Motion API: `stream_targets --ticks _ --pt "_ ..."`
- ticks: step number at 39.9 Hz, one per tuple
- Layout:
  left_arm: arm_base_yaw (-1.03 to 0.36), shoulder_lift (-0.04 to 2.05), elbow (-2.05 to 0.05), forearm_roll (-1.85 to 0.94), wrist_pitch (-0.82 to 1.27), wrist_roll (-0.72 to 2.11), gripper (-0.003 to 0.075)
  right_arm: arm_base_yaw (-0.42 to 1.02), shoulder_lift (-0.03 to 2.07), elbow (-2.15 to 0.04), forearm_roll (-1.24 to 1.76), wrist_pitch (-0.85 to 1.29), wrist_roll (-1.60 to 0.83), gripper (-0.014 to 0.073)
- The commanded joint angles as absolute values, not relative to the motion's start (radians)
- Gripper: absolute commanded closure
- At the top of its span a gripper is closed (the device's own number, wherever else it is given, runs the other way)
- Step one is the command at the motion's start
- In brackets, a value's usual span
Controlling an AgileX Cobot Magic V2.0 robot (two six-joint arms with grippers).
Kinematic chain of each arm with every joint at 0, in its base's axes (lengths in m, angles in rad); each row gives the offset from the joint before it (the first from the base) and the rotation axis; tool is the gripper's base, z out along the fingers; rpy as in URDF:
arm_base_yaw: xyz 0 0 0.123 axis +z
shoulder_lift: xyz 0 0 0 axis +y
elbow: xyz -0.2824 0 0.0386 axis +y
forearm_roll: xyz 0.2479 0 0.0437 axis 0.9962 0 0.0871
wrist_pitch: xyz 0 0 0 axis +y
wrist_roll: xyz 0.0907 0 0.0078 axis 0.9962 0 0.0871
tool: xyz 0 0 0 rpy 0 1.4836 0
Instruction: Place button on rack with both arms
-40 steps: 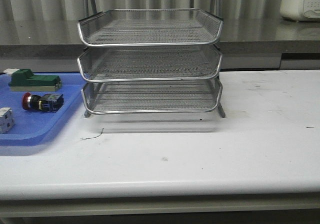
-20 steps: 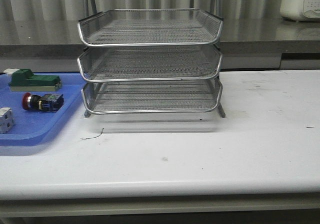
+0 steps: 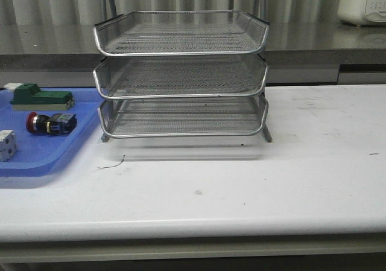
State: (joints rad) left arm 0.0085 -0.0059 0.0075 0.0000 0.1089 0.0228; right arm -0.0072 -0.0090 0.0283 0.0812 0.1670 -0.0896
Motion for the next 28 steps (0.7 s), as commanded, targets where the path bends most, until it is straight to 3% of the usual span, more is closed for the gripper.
stream_targets --ticks 1,8,13,21,28 --pt "0.008 -0.026 0.016 0.000 -0.077 0.018 0.0739 -0.012 -0.026 0.024 0.071 0.031 -0.094 0.0654" --pt "0.008 -0.026 0.009 0.000 -0.275 0.018 0.0739 -0.012 -0.026 -0.010 0.071 -0.006 -0.094 0.0654" --pt "0.008 -0.024 -0.042 0.000 -0.284 0.018 0.0739 -0.012 -0.026 -0.074 0.071 0.000 -0.094 0.0654" --pt "0.008 0.053 -0.223 0.008 -0.092 0.018 0.0739 -0.012 0.017 -0.230 0.071 0.078 -0.094 0.0654" --pt "0.008 0.263 -0.397 0.035 0.126 0.018 0.0739 -0.012 0.215 -0.377 0.086 0.222 -0.094 0.0654"
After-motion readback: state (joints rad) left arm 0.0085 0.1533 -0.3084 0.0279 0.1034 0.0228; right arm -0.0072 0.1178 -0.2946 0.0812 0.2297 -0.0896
